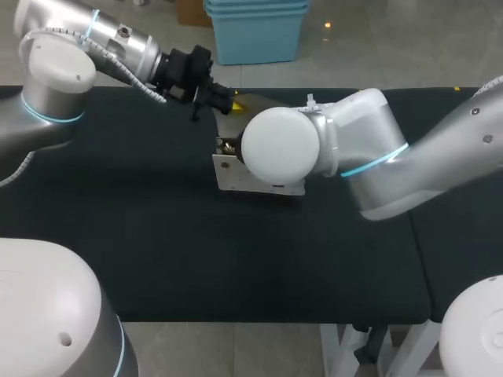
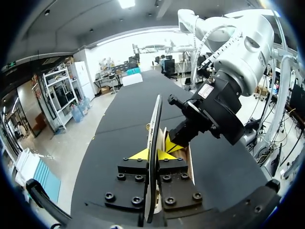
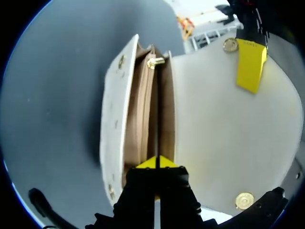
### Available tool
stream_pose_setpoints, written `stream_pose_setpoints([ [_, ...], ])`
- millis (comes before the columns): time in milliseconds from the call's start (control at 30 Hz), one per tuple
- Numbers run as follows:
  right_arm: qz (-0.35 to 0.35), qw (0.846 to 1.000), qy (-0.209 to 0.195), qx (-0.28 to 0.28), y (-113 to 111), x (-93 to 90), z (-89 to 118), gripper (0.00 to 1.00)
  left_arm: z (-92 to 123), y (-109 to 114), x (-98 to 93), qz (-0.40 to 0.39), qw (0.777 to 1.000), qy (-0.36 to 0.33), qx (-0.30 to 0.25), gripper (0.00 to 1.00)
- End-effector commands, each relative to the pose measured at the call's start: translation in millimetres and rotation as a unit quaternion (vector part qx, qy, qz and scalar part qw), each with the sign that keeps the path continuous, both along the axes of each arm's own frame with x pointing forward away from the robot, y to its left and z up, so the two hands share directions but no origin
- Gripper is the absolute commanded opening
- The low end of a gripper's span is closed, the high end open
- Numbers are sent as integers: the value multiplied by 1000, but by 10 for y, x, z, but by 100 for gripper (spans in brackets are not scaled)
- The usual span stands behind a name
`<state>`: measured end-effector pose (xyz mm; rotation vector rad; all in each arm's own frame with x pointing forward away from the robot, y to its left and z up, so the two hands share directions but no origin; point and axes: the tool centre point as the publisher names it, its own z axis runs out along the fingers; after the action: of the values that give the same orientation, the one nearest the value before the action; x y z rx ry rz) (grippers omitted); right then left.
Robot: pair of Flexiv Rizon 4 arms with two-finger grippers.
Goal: Pick up the bag, open it, inspect its contents, close it, and place it on the opposite side
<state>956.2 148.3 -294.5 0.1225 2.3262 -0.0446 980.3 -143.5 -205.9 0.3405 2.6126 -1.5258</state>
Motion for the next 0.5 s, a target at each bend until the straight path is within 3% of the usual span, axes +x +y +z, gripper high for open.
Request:
stream_pose_setpoints([
  [33,0,1000,-2,1,31,38,-20,0,13,-3,24,-11,1000,7,-2,0],
  [367,18,1000,-1,15,199,61,-34,0,-19,-16,8,-10,1000,21,-3,0],
  [500,11,1000,13,5,161,86,-130,0,-10,7,-6,-9,1000,20,-5,0],
])
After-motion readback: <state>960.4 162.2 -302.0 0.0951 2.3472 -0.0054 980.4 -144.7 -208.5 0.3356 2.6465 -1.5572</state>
